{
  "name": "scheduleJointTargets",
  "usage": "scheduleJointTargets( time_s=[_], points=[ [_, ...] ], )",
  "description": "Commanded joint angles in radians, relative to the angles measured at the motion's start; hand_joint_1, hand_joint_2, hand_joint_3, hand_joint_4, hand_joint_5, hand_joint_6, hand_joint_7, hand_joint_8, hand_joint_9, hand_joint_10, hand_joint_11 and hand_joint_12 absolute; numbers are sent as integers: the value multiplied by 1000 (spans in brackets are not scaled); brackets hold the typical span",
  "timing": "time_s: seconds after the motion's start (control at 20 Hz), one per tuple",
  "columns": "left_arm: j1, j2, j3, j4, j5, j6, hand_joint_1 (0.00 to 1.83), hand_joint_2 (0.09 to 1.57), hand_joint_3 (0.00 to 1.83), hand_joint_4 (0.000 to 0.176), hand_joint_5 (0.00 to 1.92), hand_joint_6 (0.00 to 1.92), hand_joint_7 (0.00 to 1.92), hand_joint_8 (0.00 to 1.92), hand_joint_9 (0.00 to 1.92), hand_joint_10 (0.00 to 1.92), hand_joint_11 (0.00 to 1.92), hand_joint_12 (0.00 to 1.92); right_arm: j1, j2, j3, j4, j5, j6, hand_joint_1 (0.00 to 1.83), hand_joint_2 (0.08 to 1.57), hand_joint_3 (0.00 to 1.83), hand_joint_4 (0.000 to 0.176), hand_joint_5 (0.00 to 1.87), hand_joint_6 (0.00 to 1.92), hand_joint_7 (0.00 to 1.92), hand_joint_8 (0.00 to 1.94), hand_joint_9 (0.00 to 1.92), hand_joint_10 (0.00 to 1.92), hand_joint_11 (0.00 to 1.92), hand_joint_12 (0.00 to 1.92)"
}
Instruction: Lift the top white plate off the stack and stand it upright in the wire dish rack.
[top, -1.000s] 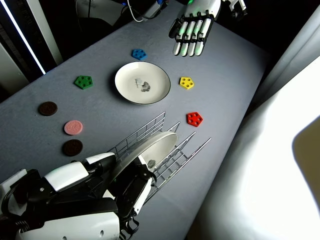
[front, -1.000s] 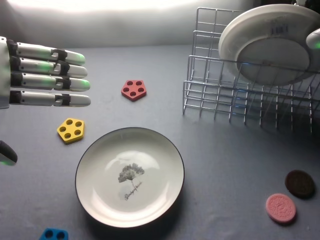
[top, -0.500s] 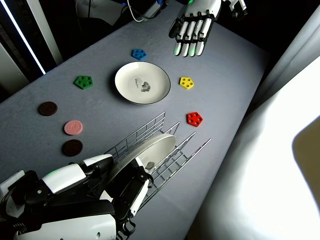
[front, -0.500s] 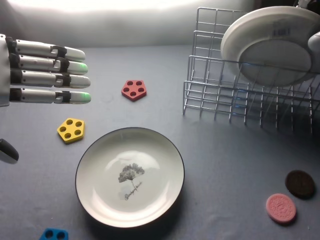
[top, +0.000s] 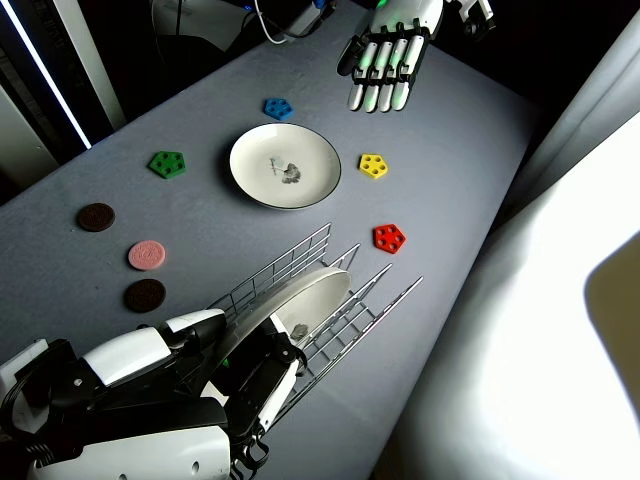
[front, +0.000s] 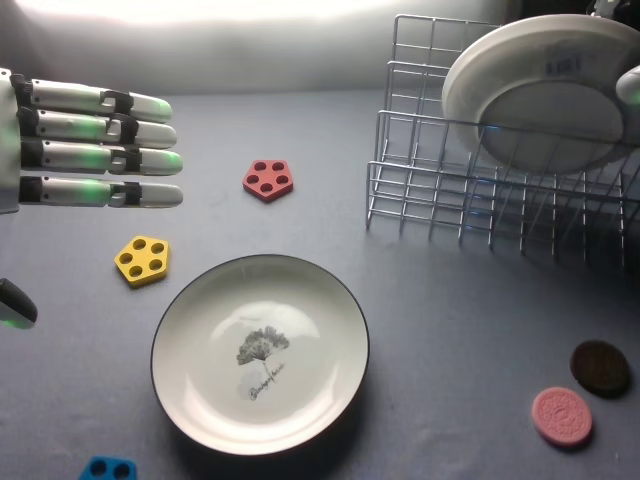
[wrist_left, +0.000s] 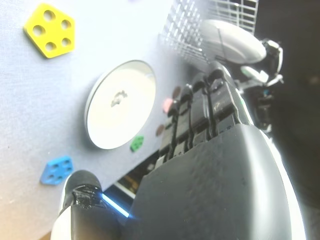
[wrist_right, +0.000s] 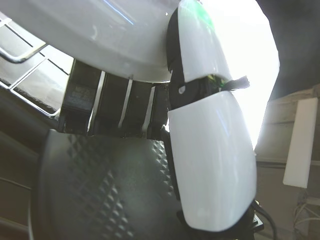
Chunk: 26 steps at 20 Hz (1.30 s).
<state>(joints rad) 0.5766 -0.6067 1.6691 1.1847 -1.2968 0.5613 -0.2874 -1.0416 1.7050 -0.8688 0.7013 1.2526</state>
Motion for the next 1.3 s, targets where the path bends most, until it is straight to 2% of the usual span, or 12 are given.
scheduleJointTargets(
  time_s=[0.0,0.05,0.1,0.15,0.2,0.25,0.5,0.55,0.6,0.65,0.75,1.25],
  points=[
    [-21,10,-3,-94,-67,9,57,980,0,0,4,0,39,6,42,6,58,98,5,16,10,75,77,21,1249,1146,0,0,890,1217,925,971,971,426,993,596],
    [-21,10,-3,-94,-67,9,52,975,0,0,15,5,53,10,56,10,66,102,4,15,10,76,78,21,1225,1139,1,0,905,1198,959,927,1032,161,1059,454],
    [-21,10,-3,-94,-68,9,55,977,0,0,11,3,50,8,57,10,61,101,3,15,10,78,79,21,1221,1140,0,0,918,1188,954,928,1051,43,1094,354],
    [-21,10,-3,-94,-69,8,62,977,0,0,19,5,61,11,71,13,70,105,2,16,9,79,79,21,1175,1129,0,0,949,1035,879,402,1030,13,1111,305],
    [-21,10,-3,-94,-69,7,52,979,0,0,20,5,55,6,66,9,57,100,2,15,9,79,79,21,1162,1128,4,0,939,1031,914,152,1010,7,1106,268],
    [-21,10,-3,-95,-69,7,67,976,0,0,36,9,72,11,83,14,72,107,1,15,9,79,79,21,1166,1113,5,0,969,981,938,51,1014,4,1124,235],
    [-21,10,-3,-98,-71,7,63,974,0,0,38,5,82,8,91,9,67,106,1,15,11,79,79,21,1165,1111,0,0,974,974,928,4,969,0,1090,185],
    [-21,10,-3,-98,-72,7,57,973,0,0,41,5,84,8,95,10,70,108,1,15,11,79,79,21,1242,1025,0,0,849,377,904,18,940,13,1076,174],
    [-21,10,-3,-100,-72,7,54,973,0,0,42,5,81,6,91,7,71,108,1,15,12,79,79,21,1244,1005,0,0,843,125,897,9,915,4,1060,162],
    [-21,10,-3,-100,-72,7,62,972,0,0,46,6,82,5,87,5,67,106,1,15,12,79,79,21,1209,1005,0,0,775,39,849,1,879,0,1033,149],
    [-21,10,-3,-101,-72,7,43,979,2,0,32,0,68,0,69,0,59,103,0,15,12,79,82,21,1173,1003,1,0,677,1,771,0,836,0,1000,135],
    [-21,10,-3,-104,-73,7,55,974,0,0,18,1,52,3,59,4,60,108,-3,15,8,115,106,-22,1094,971,0,0,590,6,593,0,697,0,866,87]
  ],
)
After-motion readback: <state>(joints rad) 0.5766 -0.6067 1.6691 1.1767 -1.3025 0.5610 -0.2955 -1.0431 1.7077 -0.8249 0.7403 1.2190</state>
